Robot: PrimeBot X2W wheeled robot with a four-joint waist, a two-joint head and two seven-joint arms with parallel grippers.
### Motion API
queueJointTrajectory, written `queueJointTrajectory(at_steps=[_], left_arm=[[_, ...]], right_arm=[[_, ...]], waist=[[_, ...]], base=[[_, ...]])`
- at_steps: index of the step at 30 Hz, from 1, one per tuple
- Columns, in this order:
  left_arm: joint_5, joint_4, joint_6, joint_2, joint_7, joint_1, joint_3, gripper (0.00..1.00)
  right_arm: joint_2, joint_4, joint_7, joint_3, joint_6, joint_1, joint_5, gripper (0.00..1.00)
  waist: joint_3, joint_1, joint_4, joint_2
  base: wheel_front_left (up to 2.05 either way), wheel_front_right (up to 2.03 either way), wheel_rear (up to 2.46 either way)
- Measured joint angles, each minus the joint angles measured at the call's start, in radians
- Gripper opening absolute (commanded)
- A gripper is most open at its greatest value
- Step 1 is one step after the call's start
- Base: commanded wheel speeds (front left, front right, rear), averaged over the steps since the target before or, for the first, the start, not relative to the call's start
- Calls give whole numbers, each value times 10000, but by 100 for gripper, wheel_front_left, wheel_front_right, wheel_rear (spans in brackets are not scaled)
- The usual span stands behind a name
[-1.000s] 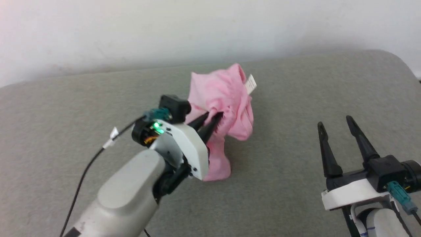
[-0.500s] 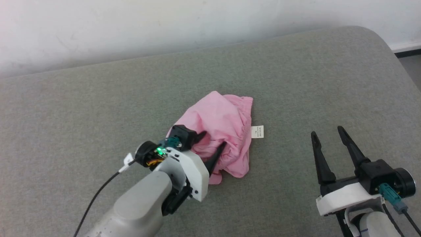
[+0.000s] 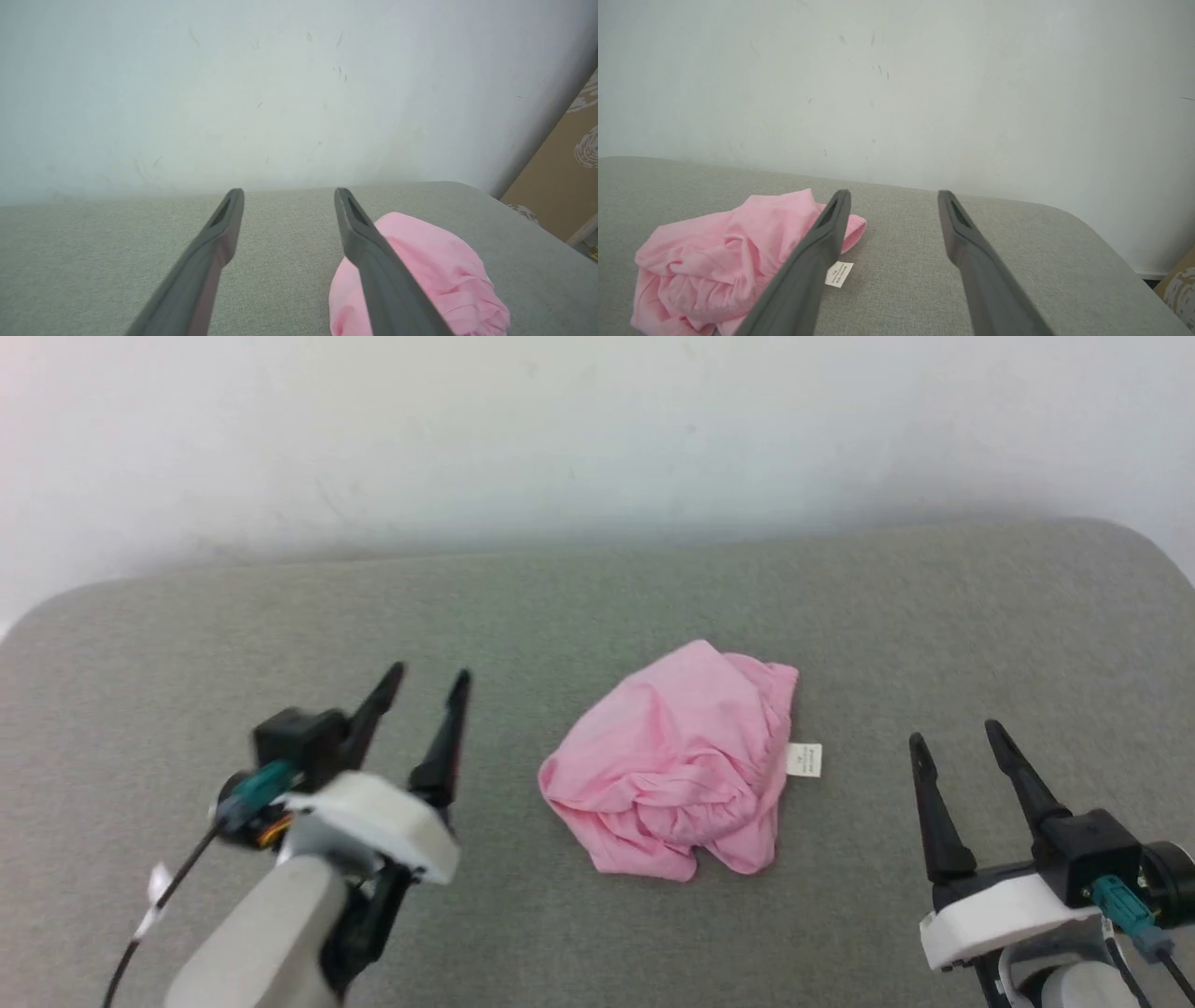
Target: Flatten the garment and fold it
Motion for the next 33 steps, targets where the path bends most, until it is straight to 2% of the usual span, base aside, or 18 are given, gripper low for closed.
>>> queueJointTrajectory(at_steps=[2,5,8,12,19,24,29,33], left_arm=[[82,-813,251,111,-8,752,792,100],[453,-1860,334,69,-10,1907,1881,100],[857,-2535,330,-299,-10,3056,2729,100],[1586,-2840,213,-742,-10,4182,3233,100],[2951,-2905,-153,-1369,-10,5089,3323,100],[3103,-2897,-451,-1728,-10,5248,3643,100],[3386,-2750,-874,-1745,15,5272,3526,100],[3223,-2738,-1221,-1758,1547,4990,2861,100]], right_arm=[[4,-79,-15,4,2,113,38,100],[0,-194,-104,-8,0,236,121,100],[4,-270,-165,31,2,353,196,100],[6,-291,-224,58,2,562,291,100],[4,-186,-293,79,2,870,441,100],[6,-125,-349,159,2,956,464,100],[6,-73,-351,257,2,954,533,100],[8,-46,-347,316,2,914,531,100]], waist=[[-184,0,201,0],[-414,0,465,0],[-614,-1,664,0],[-801,-1,825,0],[-868,0,915,0],[-862,1,933,0],[-806,1,866,0],[-623,1,734,0]], base=[[0,0,0],[0,0,0],[0,0,0],[0,0,0],[0,0,0],[0,0,0],[0,0,0],[0,0,0]])
